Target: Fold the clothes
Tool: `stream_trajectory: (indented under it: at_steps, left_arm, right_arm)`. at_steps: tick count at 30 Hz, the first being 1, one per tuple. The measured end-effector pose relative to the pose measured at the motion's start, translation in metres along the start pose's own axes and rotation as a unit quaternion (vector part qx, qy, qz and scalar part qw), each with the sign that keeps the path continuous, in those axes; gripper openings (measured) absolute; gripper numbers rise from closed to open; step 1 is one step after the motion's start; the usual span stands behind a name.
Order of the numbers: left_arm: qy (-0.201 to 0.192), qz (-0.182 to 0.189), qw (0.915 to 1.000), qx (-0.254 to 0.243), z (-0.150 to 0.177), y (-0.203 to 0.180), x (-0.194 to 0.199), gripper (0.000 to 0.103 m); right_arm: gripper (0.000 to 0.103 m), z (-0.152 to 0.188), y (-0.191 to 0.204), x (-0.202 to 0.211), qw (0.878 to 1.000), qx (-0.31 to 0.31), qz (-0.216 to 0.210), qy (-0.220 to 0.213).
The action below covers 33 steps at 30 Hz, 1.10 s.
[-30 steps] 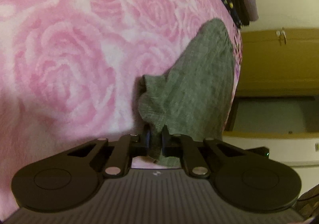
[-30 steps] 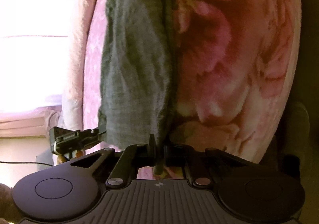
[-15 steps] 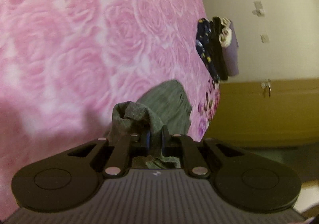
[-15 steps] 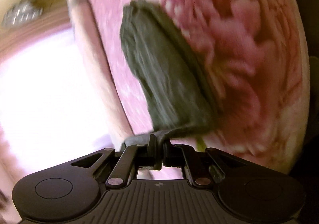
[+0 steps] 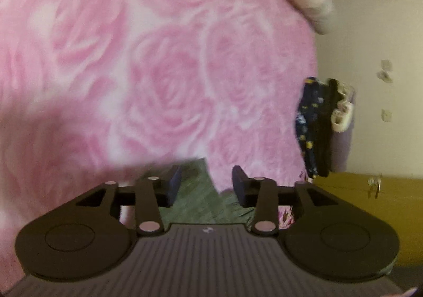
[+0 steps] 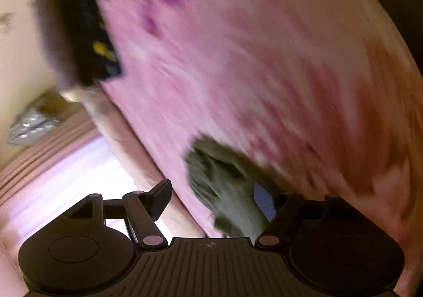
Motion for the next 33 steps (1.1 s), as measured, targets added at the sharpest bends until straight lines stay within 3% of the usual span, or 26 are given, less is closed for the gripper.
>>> stream_trajectory:
  at_steps: [2,4,5,6,7,11,15,17,18,19,20,22,24,28,31,33]
  left_arm:
    - [-0.006,-0.002,0.9975,-0.07,-0.001,-0.008,0.009,0.04]
    - [0.002,-0.014,0.9911,-0.132,0.001,-0.011,0.014,0.043]
    - [0.007,-0.021,0.987,-0.159,0.002,-0.012,0.015,0.044]
    - [0.014,-0.03,0.9836,-0.177,0.002,-0.01,0.012,0.045]
    - [0.019,-0.036,0.9803,-0.193,0.002,-0.009,0.009,0.045]
    - [0.037,-0.037,0.9712,-0.232,0.007,-0.005,-0.007,0.046]
    - [0.058,-0.021,0.9589,-0.277,0.016,-0.009,-0.017,0.047]
    - [0.069,-0.012,0.9516,-0.299,0.021,-0.012,-0.021,0.046]
    - [0.075,-0.007,0.9476,-0.311,0.023,-0.013,-0.023,0.042]
    - [0.08,-0.002,0.9435,-0.322,0.026,-0.015,-0.025,0.031]
    - [0.085,0.003,0.9391,-0.333,0.028,-0.016,-0.027,0.001]
    - [0.092,0.014,0.9313,-0.352,0.032,-0.019,-0.029,0.001]
    - [0.076,0.037,0.9319,-0.353,0.03,-0.024,-0.02,0.001]
    - [0.017,0.08,0.9524,-0.294,0.01,-0.023,0.005,0.001]
    - [-0.011,0.094,0.9594,-0.266,0.002,-0.021,0.013,0.001]
    - [-0.015,0.089,0.96,-0.265,0.003,-0.02,0.008,0.001]
  right_arm:
    - [0.072,0.005,0.019,0.009,0.994,0.112,-0.006,-0.009]
    - [0.07,0.02,0.036,0.015,0.969,0.246,0.009,-0.005]
    - [0.066,0.029,0.037,0.013,0.958,0.288,0.019,0.008]
    - [0.055,0.038,0.035,0.009,0.948,0.317,0.028,0.024]
    - [0.052,0.047,0.034,0.005,0.937,0.346,0.038,0.041]
    - [0.052,0.061,0.01,-0.011,0.934,0.347,0.061,0.057]
    - [0.052,0.059,0.005,-0.023,0.944,0.322,0.053,0.053]
    - [0.026,0.062,0.008,-0.024,0.942,0.327,0.057,0.05]
    - [0.02,0.061,0.008,-0.023,0.94,0.331,0.06,0.051]
    - [0.014,0.061,0.011,-0.02,0.938,0.337,0.061,0.051]
    - [0.005,0.063,0.015,-0.018,0.933,0.351,0.06,0.048]
    - [0.004,0.072,0.028,-0.011,0.913,0.401,0.062,0.039]
    - [0.003,0.082,0.041,-0.004,0.89,0.452,0.062,0.027]
    - [0.003,0.106,0.069,0.009,0.834,0.549,0.055,-0.007]
    - [0.003,0.11,0.084,-0.001,0.808,0.587,0.048,-0.033]
    - [0.003,0.108,0.09,-0.013,0.797,0.6,0.052,-0.04]
Point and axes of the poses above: each gripper's, at about its wrist camera, not at the fingertips, and x roughly against the way its jaws point, y to its left, z to its underside, the point moved 3 cm from there along -x, roughly the way its jaws point, and after that the axes turned 10 degrees about -y, right-handed, at the moved point
